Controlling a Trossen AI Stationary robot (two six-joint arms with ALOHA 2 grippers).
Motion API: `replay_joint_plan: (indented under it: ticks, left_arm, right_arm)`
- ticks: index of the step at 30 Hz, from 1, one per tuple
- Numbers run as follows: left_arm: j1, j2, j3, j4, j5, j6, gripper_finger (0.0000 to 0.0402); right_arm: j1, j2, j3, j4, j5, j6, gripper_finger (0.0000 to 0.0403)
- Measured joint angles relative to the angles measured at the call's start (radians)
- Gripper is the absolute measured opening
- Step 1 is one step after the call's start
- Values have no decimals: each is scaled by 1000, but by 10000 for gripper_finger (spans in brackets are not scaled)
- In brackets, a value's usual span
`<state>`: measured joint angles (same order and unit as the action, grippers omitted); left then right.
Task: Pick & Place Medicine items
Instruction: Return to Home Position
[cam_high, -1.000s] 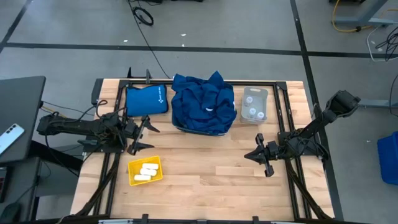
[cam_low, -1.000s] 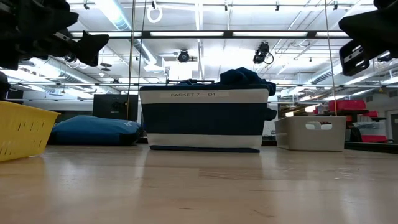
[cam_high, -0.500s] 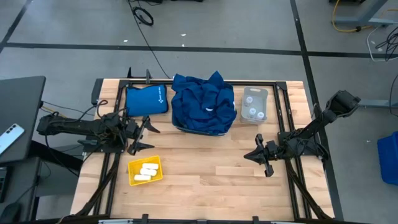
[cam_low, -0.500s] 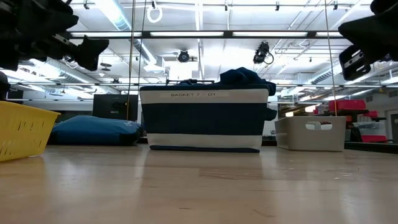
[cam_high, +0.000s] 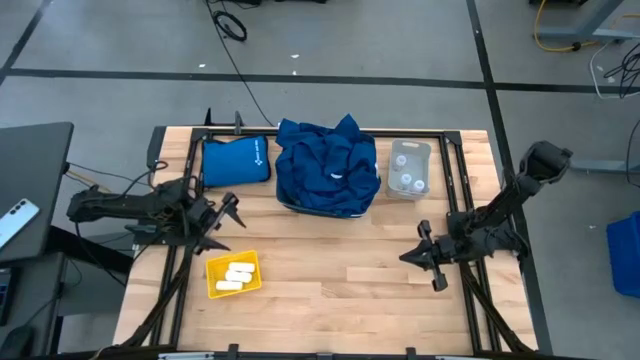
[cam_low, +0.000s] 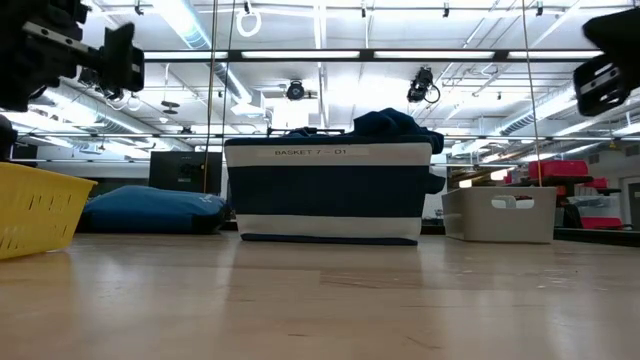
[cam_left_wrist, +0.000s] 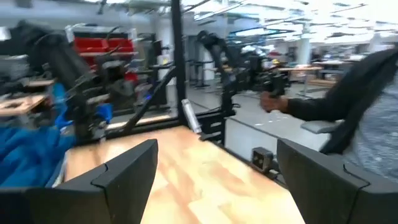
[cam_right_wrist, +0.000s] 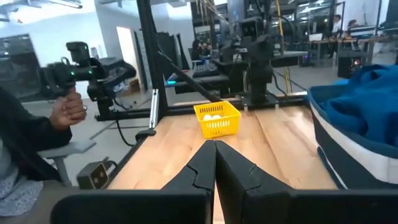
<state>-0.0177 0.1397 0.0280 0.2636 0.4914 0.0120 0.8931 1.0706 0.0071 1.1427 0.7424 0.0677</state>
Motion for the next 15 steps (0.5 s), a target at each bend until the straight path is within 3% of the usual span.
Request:
replay_joint_plan:
  ticks: [7, 12, 15]
  left_arm:
    - [-2, -137, 0, -155, -215, -28, 332]
    - [-2, -139, 0, -158, -292, -23, 332]
    - [-2, -137, 0, -158, -312, -22, 332]
  right_arm:
    - [92, 0, 0, 14, 92, 37, 16]
    - [91, 0, 0, 13, 195, 44, 16]
    - [91, 0, 0, 13, 201, 48, 16]
